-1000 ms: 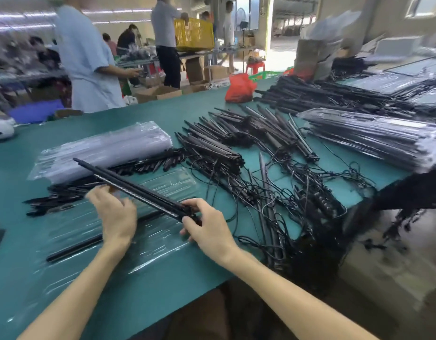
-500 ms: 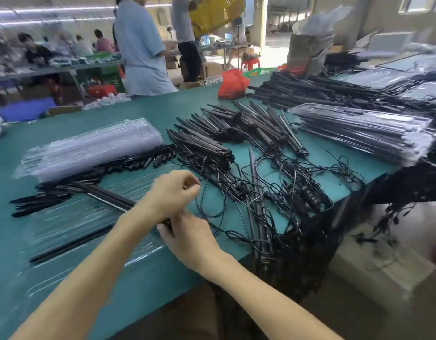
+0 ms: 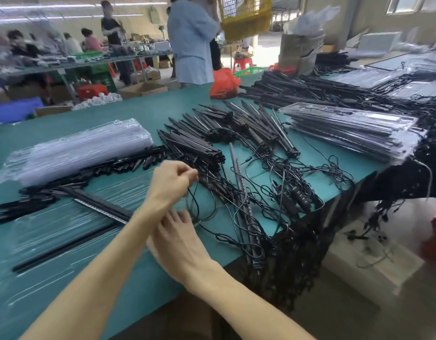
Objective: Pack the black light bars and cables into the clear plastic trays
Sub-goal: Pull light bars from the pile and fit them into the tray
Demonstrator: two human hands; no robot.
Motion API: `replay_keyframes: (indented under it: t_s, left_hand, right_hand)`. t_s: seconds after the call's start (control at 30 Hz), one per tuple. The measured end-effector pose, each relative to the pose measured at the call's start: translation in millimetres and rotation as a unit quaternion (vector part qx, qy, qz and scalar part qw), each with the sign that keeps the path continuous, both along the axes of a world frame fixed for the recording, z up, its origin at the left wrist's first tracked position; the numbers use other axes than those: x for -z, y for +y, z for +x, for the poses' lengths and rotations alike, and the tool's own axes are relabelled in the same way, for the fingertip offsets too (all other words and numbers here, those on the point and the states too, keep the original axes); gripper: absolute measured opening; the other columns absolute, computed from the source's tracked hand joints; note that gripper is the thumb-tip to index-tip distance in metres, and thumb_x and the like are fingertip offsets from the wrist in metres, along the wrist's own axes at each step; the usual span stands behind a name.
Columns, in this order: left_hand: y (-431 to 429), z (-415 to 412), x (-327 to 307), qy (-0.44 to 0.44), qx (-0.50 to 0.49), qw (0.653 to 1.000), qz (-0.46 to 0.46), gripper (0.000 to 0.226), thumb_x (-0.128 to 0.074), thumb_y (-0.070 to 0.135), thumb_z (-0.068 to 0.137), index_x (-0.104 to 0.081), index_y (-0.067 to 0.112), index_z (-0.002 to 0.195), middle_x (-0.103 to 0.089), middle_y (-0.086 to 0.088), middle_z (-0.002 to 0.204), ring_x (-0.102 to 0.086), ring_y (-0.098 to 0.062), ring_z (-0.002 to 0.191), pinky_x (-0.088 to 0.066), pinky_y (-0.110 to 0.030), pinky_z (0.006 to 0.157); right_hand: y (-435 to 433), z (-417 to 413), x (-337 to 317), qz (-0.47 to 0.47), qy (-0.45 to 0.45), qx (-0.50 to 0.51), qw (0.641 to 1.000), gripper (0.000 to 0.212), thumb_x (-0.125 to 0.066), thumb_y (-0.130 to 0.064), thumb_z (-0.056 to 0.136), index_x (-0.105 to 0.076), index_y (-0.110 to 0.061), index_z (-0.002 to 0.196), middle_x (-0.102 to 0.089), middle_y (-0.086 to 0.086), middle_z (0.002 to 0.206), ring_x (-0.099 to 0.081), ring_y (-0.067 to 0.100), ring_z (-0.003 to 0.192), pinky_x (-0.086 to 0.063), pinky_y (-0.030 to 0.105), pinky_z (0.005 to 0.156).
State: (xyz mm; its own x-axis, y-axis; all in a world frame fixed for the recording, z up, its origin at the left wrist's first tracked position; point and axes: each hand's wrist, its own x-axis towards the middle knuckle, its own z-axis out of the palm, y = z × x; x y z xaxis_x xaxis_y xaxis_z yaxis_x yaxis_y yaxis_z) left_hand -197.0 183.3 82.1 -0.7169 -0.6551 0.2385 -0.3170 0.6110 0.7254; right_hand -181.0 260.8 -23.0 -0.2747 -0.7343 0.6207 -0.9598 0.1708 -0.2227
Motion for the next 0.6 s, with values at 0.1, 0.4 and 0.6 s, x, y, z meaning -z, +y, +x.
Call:
replay_keyframes:
  t_s: [0.1, 0.4, 0.6]
  left_hand:
    - [-7, 4, -5, 0.091, -0.043, 0.994, 0.031, 0.029, -0.064, 0.015, 0.096, -0.071, 0.019, 0.069, -0.064, 0.003, 0.059, -0.054, -0.005, 0.045, -0.050, -0.025, 0.050]
    - [-16, 3, -6, 0.222, -0.129, 0.957, 0.137, 0.022, -0.058, 0.018, 0.101, -0.070, 0.014, 0.082, -0.068, -0.003, 0.076, -0.061, -0.016, 0.066, -0.052, -0.026, 0.061]
    - [-28, 16, -15, 0.286, -0.132, 0.939, 0.136, 0.019, -0.058, 0.023, 0.101, -0.068, 0.016, 0.087, -0.066, 0.000, 0.075, -0.061, -0.012, 0.065, -0.053, -0.025, 0.062]
  right_hand:
    - [2, 1, -10, -0.011, -0.003, -0.013, 1.000, 0.032, -0.044, -0.025, 0.092, -0.064, -0.004, 0.104, -0.066, 0.012, 0.100, -0.052, 0.025, 0.101, -0.029, 0.040, 0.107]
    - [7, 2, -22, 0.040, -0.021, -0.026, 0.999, 0.045, -0.031, -0.027, 0.101, -0.055, 0.001, 0.126, -0.060, 0.013, 0.113, -0.054, 0.028, 0.115, -0.017, 0.037, 0.124]
    - [3, 4, -18, -0.006, -0.046, -0.075, 0.996, 0.043, -0.053, -0.024, 0.100, -0.049, 0.003, 0.132, -0.056, 0.016, 0.127, -0.050, 0.027, 0.127, -0.017, 0.037, 0.125]
